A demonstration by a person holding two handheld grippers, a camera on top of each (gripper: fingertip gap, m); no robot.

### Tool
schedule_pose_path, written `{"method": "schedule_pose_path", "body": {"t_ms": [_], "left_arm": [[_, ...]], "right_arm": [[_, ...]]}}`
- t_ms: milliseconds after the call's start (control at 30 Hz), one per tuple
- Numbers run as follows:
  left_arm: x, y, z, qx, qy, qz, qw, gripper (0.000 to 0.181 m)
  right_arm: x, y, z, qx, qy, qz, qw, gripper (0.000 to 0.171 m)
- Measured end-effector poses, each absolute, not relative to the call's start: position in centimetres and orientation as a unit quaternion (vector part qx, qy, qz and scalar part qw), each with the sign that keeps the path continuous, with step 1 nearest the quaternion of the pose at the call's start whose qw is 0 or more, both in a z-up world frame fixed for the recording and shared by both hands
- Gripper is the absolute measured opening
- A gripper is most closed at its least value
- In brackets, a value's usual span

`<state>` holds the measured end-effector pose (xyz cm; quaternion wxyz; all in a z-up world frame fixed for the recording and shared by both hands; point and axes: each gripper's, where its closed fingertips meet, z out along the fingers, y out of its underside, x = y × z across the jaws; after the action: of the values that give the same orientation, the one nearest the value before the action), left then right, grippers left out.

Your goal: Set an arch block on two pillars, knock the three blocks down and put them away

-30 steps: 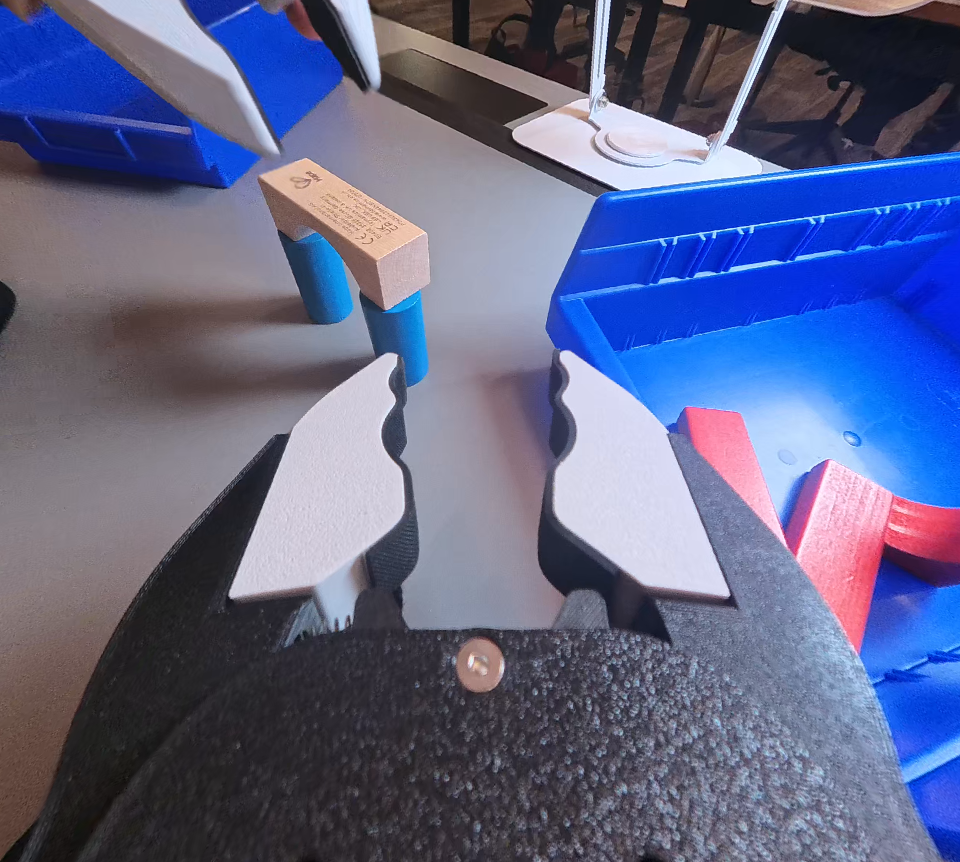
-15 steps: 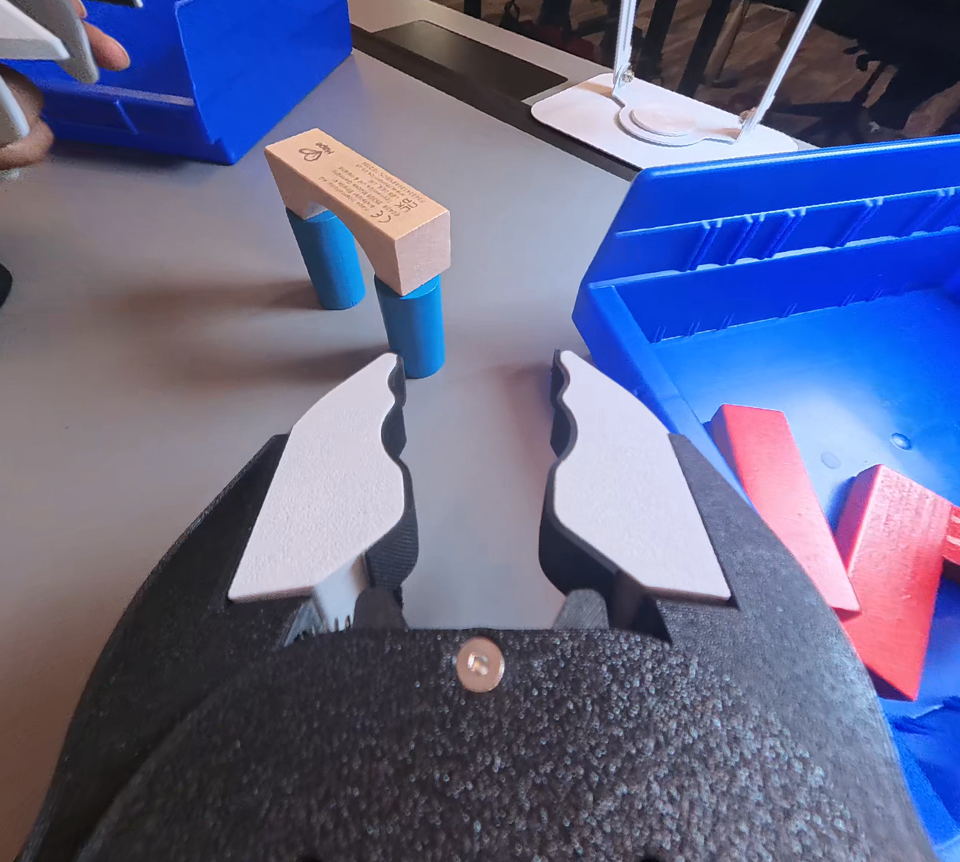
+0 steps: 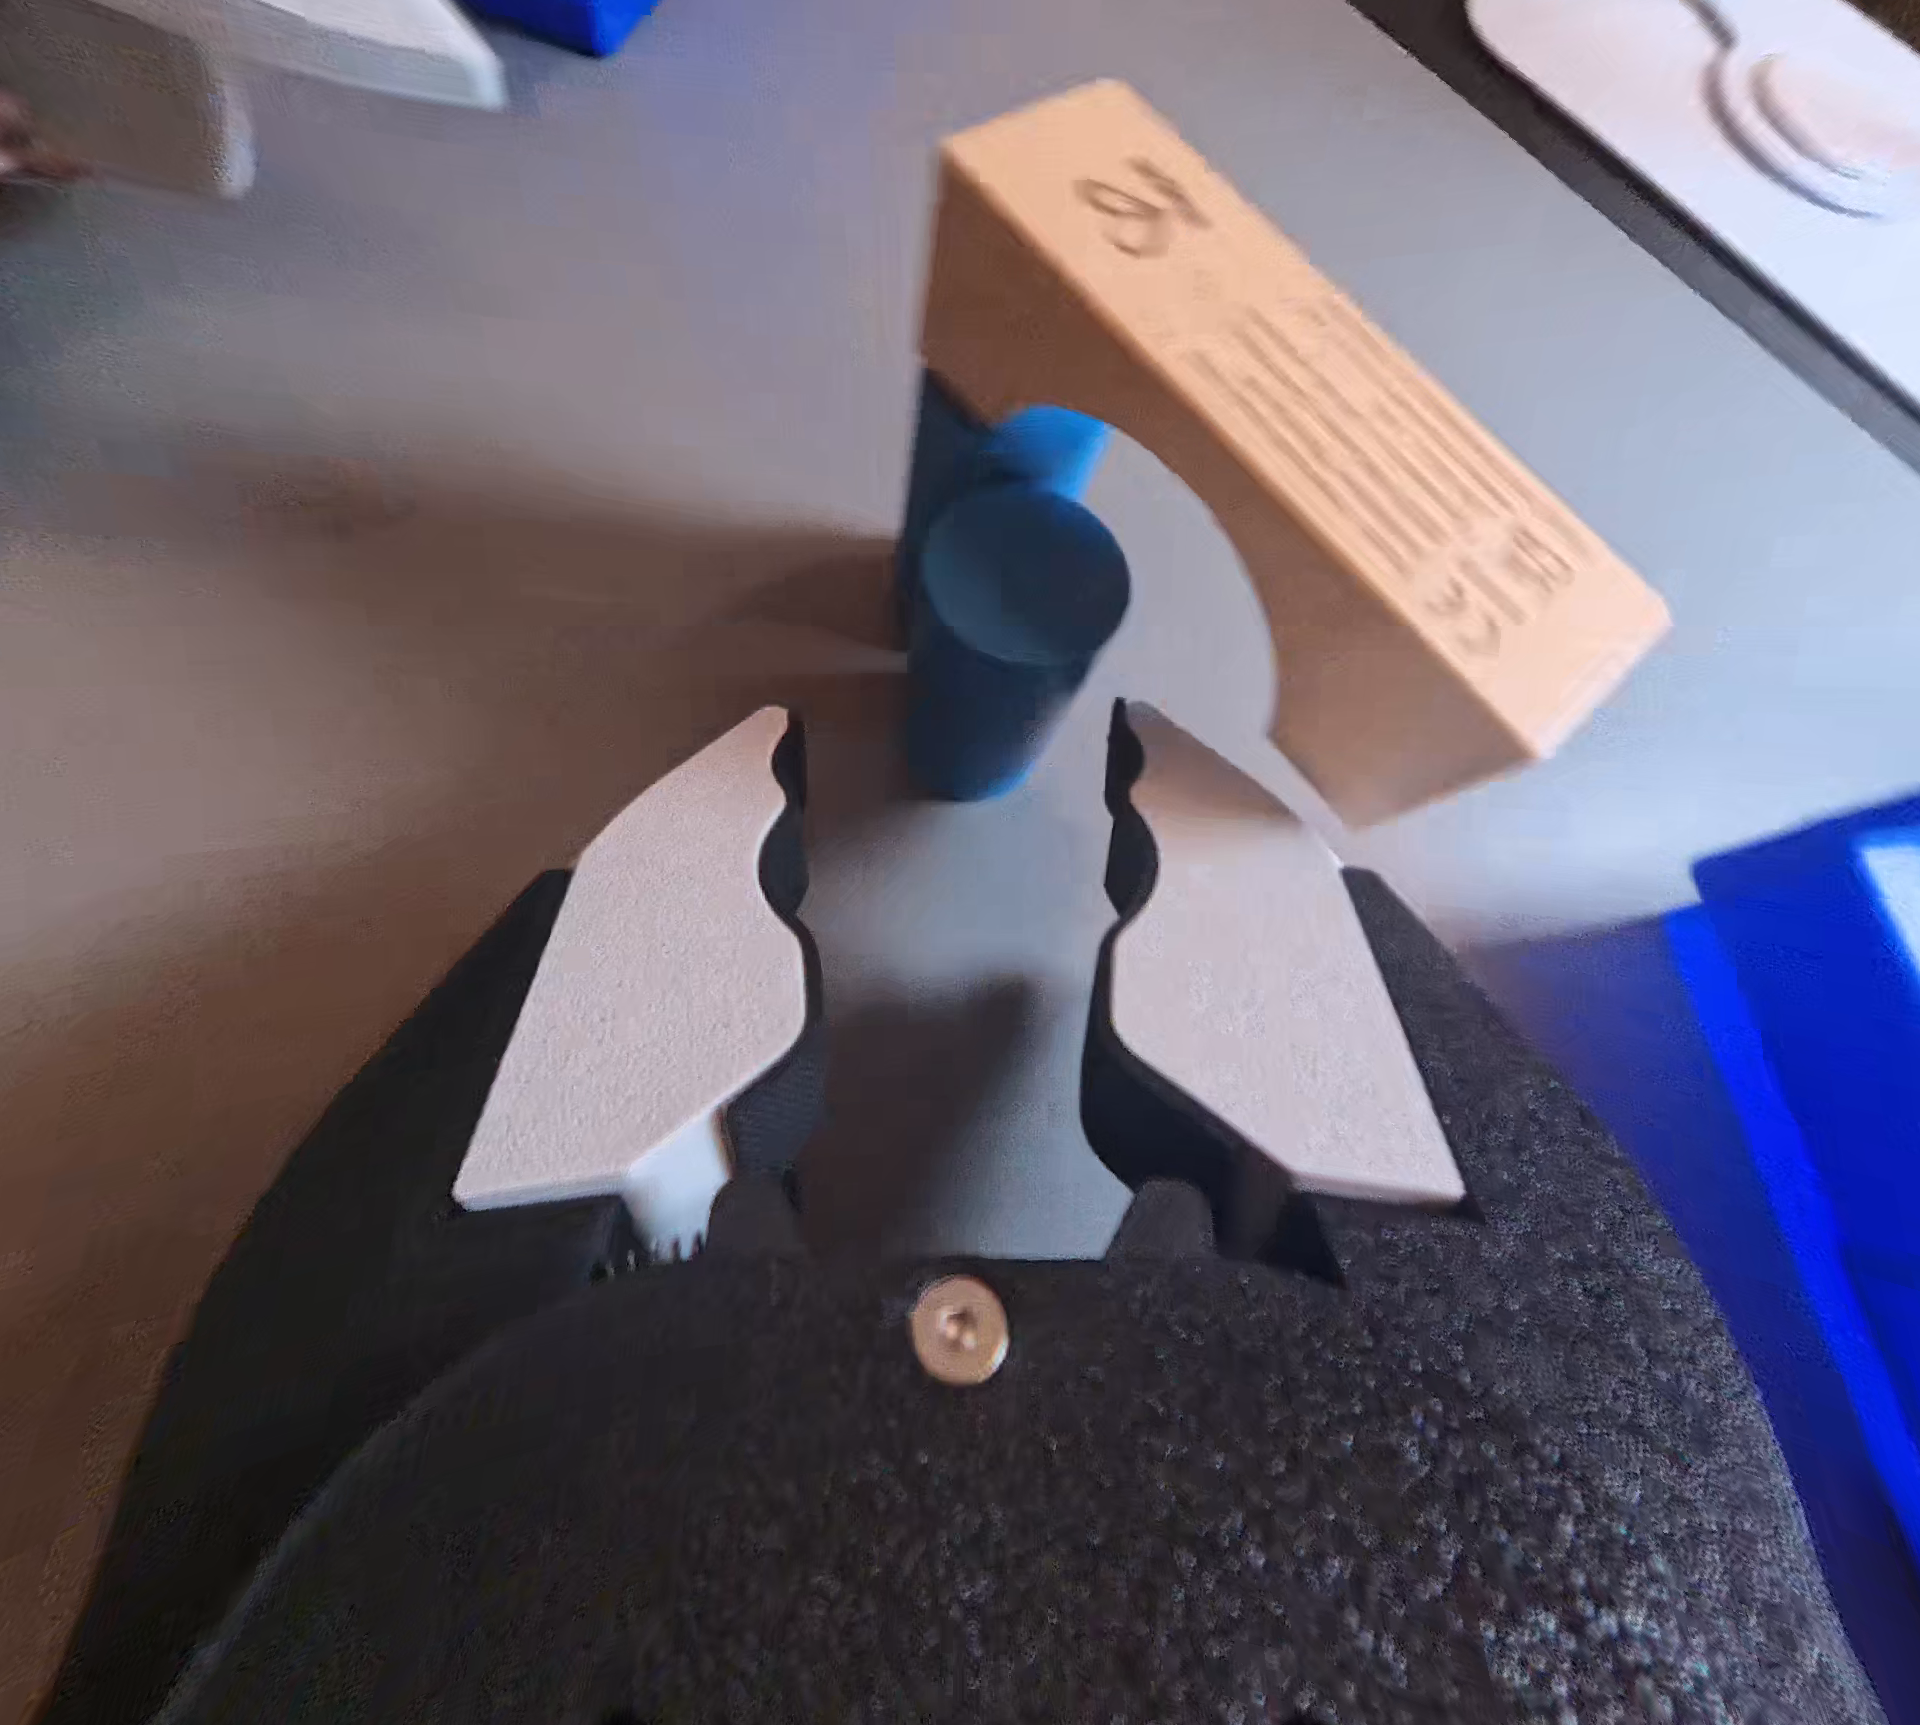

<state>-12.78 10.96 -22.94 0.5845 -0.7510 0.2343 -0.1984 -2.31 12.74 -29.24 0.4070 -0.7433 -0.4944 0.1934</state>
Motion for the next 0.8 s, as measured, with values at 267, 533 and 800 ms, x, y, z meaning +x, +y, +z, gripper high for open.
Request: {"method": "schedule_pose_path", "body": {"t_ms": [267, 533, 800], "left_arm": [[-13.0, 10.9, -26.1, -0.812, 0.237, -0.164, 0.508, 0.063], [-12.7, 11.1, -28.6, -0.842, 0.242, -0.16, 0.454, 0.069], [-4.1, 8.0, -27.6, -0.779, 0.384, -0.278, 0.411, 0.057]], "right_arm": [[-2.0, 9.9, -26.7, -0.683, -0.536, 0.202, 0.454, 0.055], [2.8, 13.3, -23.9, -0.713, -0.447, 0.244, 0.482, 0.056], [2.5, 13.3, -24.8, -0.714, -0.467, 0.219, 0.473, 0.056]]}}
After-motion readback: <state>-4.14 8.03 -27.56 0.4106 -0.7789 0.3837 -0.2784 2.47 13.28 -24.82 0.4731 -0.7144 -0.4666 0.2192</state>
